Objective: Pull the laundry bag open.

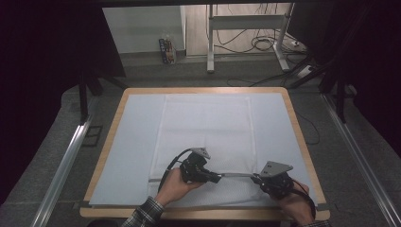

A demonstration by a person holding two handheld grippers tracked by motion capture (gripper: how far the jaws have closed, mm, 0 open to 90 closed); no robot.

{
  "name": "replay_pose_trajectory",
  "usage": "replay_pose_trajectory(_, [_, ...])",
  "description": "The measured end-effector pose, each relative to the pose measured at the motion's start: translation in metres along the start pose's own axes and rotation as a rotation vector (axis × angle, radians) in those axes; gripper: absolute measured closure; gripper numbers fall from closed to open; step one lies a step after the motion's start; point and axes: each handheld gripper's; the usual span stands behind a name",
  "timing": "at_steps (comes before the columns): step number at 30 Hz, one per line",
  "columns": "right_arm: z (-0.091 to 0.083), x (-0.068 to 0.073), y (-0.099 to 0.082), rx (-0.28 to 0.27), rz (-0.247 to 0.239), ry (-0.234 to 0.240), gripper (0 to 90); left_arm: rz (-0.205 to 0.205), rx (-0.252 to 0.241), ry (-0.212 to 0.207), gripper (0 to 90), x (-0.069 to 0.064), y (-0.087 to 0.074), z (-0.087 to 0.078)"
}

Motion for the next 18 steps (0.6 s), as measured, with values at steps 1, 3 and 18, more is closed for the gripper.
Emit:
replay_pose_trajectory(1, [0.0,0.0,0.0,-0.001,0.0,0.0,83.9,-0.002,-0.003,0.002,87.4,0.0,-0.001,-0.001])
replay_pose_trajectory(3, [0.0,0.001,0.0,-0.003,-0.002,0.002,83.9,-0.001,-0.009,0.007,87.4,0.0,-0.004,-0.002])
replay_pose_trajectory(18, [0.0,0.002,0.0,0.001,0.003,-0.001,83.9,-0.038,-0.041,0.028,87.4,0.006,-0.023,-0.019])
Point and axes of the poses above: each handheld gripper's, and its own axes: z roughly forward along the jaws, y roughly out of its top, x roughly to its left, and after that the axes turned 2 degrees about -x, right-handed
